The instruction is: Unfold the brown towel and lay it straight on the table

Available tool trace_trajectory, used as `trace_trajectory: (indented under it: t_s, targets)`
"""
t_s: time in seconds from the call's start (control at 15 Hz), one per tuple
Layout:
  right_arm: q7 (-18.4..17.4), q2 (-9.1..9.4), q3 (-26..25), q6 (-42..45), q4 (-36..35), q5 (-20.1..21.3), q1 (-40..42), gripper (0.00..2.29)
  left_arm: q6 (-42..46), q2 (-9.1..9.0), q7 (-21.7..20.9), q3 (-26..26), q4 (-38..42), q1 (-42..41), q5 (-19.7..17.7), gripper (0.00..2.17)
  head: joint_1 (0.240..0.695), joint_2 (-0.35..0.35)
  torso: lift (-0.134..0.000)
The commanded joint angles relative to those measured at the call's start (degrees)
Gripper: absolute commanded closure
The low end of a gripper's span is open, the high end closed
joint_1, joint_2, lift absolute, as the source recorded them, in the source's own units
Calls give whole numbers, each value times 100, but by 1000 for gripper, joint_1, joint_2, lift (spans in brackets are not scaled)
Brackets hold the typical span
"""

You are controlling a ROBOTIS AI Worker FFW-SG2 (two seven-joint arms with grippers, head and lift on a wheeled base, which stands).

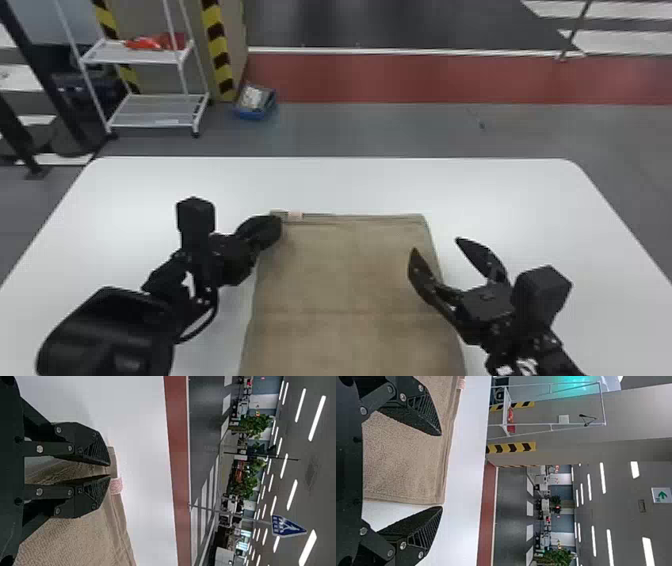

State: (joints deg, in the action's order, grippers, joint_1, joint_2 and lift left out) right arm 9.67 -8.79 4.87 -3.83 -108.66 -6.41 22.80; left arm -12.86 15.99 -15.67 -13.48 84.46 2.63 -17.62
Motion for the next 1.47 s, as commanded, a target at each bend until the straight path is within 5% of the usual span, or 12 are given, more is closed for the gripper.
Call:
trace_trajectory:
  t_s: [0.0,0.13,0.27,0.33,1.4]
  targets:
    - [0,0,-12,0,-24,0,5,255,6,9,38,29,18,-25,12,988,695,-20,-125]
    - [0,0,-3,0,-41,0,5,255,6,18,56,56,18,-17,21,984,695,-18,-125]
    - [0,0,-12,0,-50,0,13,255,77,18,64,65,44,-25,21,360,695,-12,-125]
    - [0,0,-12,0,-59,0,22,255,77,18,64,65,44,-25,30,343,695,-11,-125]
    - [0,0,-100,140,-199,-44,145,255,-152,0,-6,82,44,-60,179,731,695,-20,-125]
